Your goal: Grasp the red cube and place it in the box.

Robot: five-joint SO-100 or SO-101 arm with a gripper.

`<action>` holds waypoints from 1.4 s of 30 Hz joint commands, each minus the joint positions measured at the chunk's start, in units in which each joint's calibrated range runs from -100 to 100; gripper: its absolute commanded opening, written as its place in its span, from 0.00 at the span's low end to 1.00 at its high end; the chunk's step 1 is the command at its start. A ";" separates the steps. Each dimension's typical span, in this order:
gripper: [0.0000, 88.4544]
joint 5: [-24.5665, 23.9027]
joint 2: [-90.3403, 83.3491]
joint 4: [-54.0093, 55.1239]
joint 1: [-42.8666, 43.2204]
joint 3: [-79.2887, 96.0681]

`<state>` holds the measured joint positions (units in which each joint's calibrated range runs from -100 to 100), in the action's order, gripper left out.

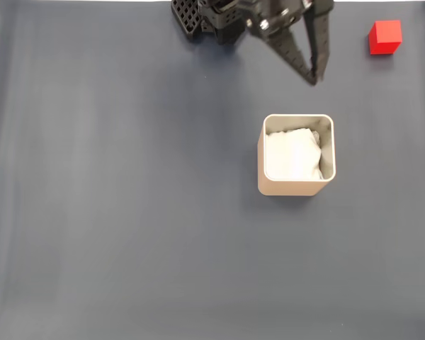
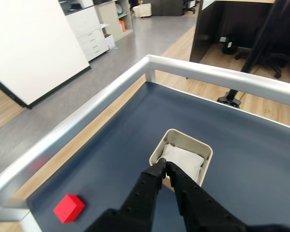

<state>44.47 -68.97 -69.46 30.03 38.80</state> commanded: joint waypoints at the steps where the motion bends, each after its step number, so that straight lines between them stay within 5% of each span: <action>1: 0.00 0.98 -0.39 -2.07 4.73 -3.25; 13: 0.00 4.15 -0.39 -8.63 23.04 -3.98; 23: 0.00 0.34 3.50 -14.71 35.82 -4.89; 34: 0.02 -3.17 13.45 -14.13 42.36 -5.34; 42: 0.12 -0.83 13.54 -8.88 42.43 -2.15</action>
<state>42.12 -54.44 -80.99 72.34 36.98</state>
